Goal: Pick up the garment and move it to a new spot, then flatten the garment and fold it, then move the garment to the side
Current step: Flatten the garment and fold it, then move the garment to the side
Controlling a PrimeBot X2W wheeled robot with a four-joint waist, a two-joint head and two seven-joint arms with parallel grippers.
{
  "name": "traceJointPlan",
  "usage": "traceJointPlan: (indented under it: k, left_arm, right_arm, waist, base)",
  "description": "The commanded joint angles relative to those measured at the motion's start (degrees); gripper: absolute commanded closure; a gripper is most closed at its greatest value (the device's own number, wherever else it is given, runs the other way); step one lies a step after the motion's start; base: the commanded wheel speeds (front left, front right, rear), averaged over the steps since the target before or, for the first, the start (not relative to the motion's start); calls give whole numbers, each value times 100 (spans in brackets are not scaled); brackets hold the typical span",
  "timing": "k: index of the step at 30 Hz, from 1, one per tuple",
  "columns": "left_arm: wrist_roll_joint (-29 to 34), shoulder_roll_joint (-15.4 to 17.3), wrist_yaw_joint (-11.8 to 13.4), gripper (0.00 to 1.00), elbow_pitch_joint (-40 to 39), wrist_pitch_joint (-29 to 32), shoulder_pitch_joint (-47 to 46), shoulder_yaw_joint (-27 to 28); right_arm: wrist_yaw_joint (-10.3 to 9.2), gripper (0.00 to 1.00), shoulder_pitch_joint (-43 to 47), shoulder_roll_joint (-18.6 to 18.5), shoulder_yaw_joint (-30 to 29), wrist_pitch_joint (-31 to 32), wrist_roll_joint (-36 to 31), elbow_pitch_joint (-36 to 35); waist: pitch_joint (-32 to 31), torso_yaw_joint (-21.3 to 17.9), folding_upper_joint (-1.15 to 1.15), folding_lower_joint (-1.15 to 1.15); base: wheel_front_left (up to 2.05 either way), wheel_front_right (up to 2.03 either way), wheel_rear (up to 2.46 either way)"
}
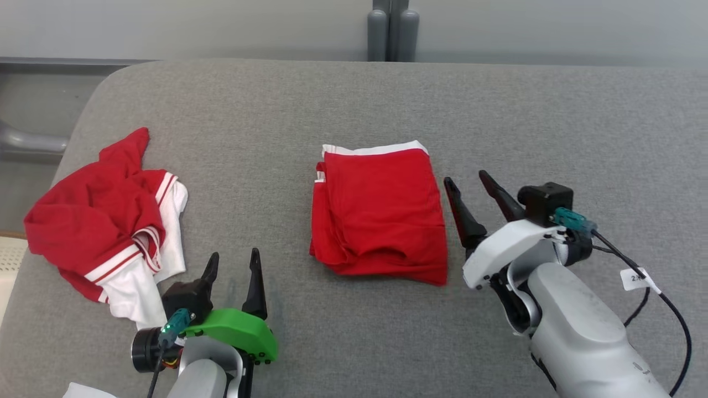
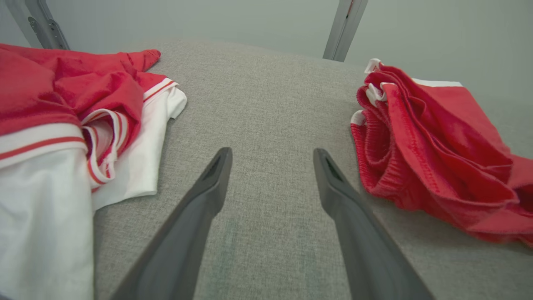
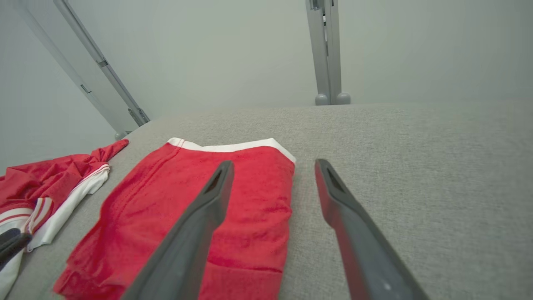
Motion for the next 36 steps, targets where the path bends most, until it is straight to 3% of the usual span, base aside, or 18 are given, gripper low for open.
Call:
traceJointPlan:
  k: [1,7,14,24,36]
  left_arm:
    - [63,32,-15,0,-19,-2,-49,66]
    - [252,32,-39,0,-57,-2,81,299]
    - [502,32,-36,0,-107,-2,317,531]
    - [753,33,-68,0,-203,-2,862,792]
    - [814,32,-66,0,-364,-2,1104,944]
  right_arm:
    - [1,0,206,-10,-272,-16,-222,-99]
    - [1,0,794,23,-1222,-17,-897,-377]
    - [1,0,1374,111,-1749,-16,-1290,-620]
    - [1,0,1953,176,-1847,-17,-1451,-890]
    - [1,0,2007,175,-1710,-17,-1304,-979]
  waist:
    - [-22,-269,0,0]
    - [-95,-587,0,0]
    - [-314,-804,0,0]
    - [-732,-940,0,0]
    - [-754,-880,0,0]
  base:
    - [0,0,0]
    - [0,0,0]
    - [0,0,0]
    - [0,0,0]
    - [0,0,0]
